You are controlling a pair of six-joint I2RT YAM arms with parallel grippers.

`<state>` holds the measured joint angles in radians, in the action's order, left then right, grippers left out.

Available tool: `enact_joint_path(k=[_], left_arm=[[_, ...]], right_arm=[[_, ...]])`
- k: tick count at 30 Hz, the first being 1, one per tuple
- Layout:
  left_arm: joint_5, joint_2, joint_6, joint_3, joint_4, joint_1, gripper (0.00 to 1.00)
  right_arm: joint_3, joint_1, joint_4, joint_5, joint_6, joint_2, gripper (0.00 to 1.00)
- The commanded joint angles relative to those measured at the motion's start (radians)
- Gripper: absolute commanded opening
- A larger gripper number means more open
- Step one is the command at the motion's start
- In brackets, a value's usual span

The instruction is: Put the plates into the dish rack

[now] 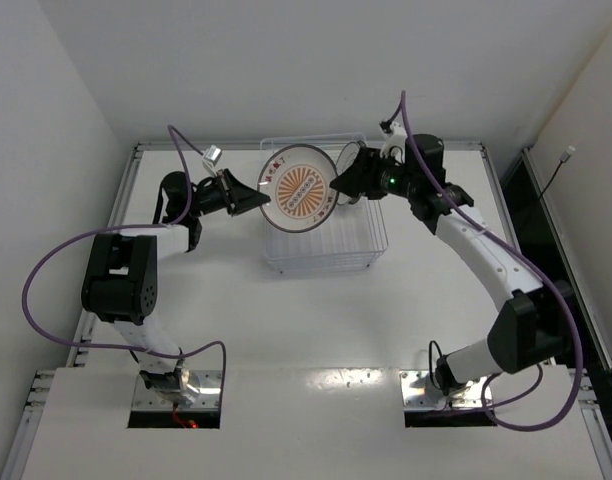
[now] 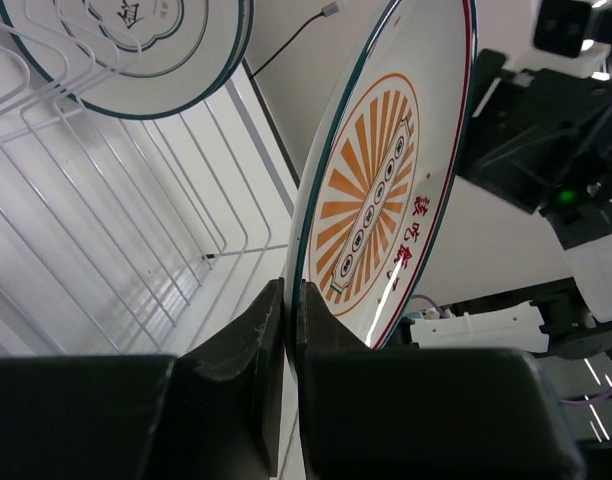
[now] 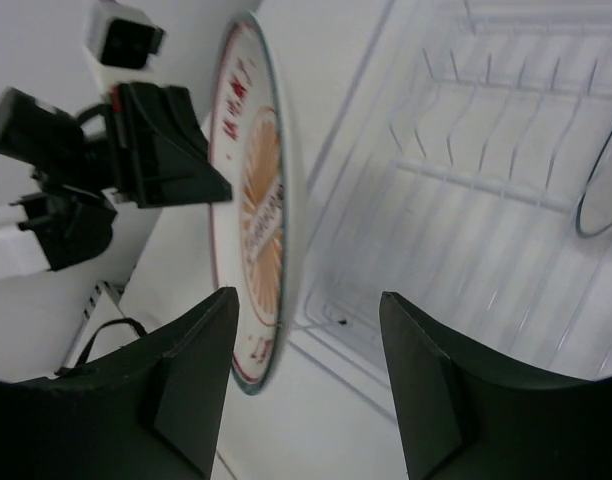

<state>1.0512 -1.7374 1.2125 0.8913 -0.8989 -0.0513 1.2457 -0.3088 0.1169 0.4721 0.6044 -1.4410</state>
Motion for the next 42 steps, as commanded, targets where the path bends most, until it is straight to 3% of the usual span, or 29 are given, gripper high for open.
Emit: enact_joint_path(k=[1,4,8,10,13,17,20,22,23,24,26,27,34,42], left_arm=[[0.003,0.024,-0.014,0.038,-0.061,-0.009,0.00],[0.003,0.024,-0.014,0.038,-0.061,-0.009,0.00],[0.012,0.024,-0.014,0.047,-0.061,-0.009,0.00],[0.012,0.024,-0.014,0.047,-0.061,-0.009,0.00],[0.012,0.015,-0.005,0.057,-0.061,-0.009,0.00],[0.012,0.006,-0.025,0.069,0.000,-0.009,0.24],[-0.017,0.022,-0.137,0.090,0.164,-0.009,0.70],[-0.092,0.061,-0.247,0.118,0.327,-0.009,0.85],[-0.130,0.074,-0.383,0.164,0.524,-0.009,0.91],[-0.231,0.088,-0.446,0.190,0.619,-0.009,0.98],[-0.339,0.136,-0.558,0.222,0.788,-0.009,1.00],[-0.449,0.154,-0.579,0.231,0.820,-0.009,1.00],[-0.807,0.253,-0.653,0.232,0.979,-0.009,1.00],[-0.921,0.285,-0.662,0.232,1.016,-0.009,1.00]], right_arm=[[-0.023,-0.018,-0.057,0.022,0.009,-0.018,0.55],[-0.023,-0.030,-0.068,0.046,0.020,-0.067,0.54],[-0.014,-0.041,-0.079,0.036,0.041,-0.087,0.10],[0.012,-0.050,-0.088,0.025,0.052,-0.099,0.01],[0.069,-0.061,-0.051,-0.007,0.052,-0.108,0.00],[0.133,-0.052,0.081,-0.182,0.023,-0.069,0.00],[0.233,-0.042,0.252,-0.407,-0.014,-0.015,0.00],[0.290,-0.042,0.379,-0.569,-0.054,-0.015,0.00],[0.335,-0.052,0.407,-0.614,-0.069,-0.015,0.00],[0.354,-0.052,0.426,-0.654,-0.084,-0.024,0.00],[0.418,-0.061,0.477,-0.731,-0.109,-0.068,0.00],[0.443,-0.061,0.489,-0.768,-0.109,-0.090,0.00],[0.699,-0.128,0.572,-0.938,-0.204,-0.347,0.00],[0.893,-0.167,0.622,-1.121,-0.264,-0.567,0.00]])
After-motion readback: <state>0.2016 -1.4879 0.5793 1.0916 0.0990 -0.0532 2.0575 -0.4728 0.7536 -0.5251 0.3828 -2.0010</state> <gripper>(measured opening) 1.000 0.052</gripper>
